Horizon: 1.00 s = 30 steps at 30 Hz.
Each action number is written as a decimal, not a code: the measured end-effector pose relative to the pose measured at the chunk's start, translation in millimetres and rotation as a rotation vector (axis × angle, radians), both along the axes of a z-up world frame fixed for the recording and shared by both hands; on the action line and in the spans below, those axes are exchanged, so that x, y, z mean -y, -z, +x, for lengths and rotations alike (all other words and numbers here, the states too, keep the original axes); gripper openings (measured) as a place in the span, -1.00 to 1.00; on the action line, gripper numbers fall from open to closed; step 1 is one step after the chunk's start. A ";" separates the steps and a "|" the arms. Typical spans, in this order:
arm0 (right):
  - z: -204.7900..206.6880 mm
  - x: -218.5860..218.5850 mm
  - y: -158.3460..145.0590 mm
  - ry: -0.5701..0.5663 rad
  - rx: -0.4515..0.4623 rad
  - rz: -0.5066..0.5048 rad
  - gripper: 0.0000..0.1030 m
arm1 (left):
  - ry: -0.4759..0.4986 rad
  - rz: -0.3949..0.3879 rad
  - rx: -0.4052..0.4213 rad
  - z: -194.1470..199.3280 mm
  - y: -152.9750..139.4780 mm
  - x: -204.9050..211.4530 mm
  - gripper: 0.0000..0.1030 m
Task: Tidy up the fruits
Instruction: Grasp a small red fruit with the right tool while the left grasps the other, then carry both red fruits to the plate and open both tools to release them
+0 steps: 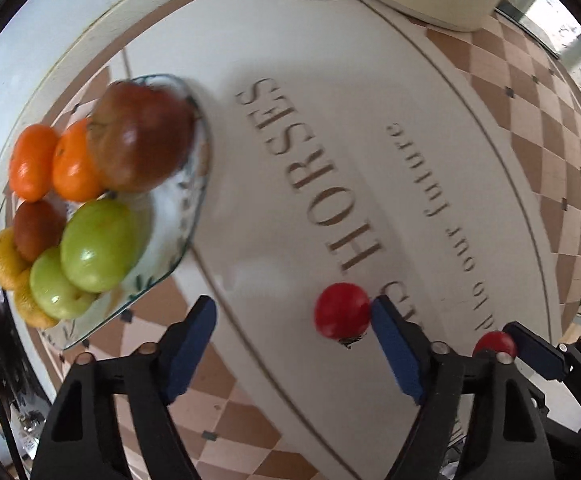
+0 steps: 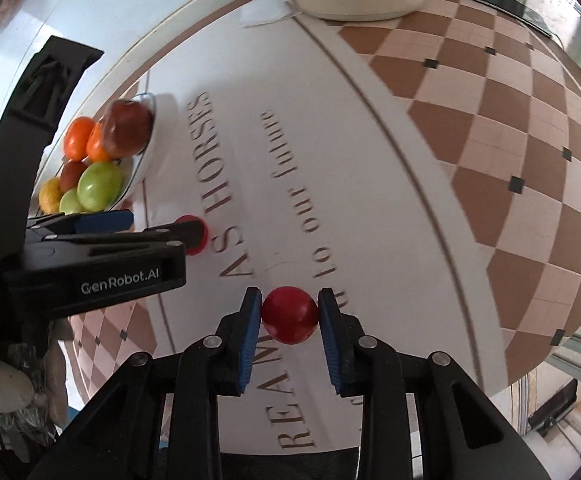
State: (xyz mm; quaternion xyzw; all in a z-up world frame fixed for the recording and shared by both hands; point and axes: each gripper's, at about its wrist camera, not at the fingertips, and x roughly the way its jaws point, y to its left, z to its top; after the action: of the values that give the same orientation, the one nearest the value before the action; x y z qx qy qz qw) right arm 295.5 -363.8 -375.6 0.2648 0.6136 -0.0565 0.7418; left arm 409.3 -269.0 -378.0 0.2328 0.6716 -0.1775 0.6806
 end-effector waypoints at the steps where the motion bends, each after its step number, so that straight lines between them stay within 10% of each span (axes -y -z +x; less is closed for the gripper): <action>1: 0.4 1.4 0.3 0.005 0.000 -0.002 -0.39 | 0.008 -0.005 -0.005 0.2 0.5 3.5 0.31; 9: 10.6 9.7 -1.0 0.030 0.003 -0.014 -0.39 | 0.043 -0.024 -0.047 -0.5 7.3 24.9 -0.50; 30: 18.9 25.3 -26.5 0.034 0.057 0.001 -0.39 | -0.108 -0.194 -0.098 5.8 -32.6 -28.5 -0.70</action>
State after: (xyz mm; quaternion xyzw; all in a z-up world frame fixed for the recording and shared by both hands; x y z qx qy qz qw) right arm 314.4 -389.1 -349.1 0.2771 0.5877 -0.0611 0.7577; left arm 415.1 -240.5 -345.4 0.1204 0.6951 -0.2160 0.6750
